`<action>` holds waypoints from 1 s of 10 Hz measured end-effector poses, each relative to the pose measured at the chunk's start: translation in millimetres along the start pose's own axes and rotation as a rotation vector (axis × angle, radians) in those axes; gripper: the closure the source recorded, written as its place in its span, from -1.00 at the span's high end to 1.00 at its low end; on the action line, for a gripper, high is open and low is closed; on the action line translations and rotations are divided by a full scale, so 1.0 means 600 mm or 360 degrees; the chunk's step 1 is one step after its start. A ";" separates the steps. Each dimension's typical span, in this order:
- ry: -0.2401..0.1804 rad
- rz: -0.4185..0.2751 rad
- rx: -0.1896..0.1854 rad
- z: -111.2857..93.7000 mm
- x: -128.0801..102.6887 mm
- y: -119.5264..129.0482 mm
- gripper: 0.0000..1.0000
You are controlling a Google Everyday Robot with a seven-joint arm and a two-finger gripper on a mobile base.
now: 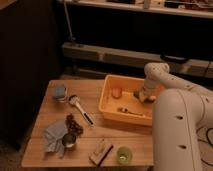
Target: Place pepper in metal cup
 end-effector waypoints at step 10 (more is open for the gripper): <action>-0.0234 -0.0188 -0.0063 -0.159 -0.003 0.153 -1.00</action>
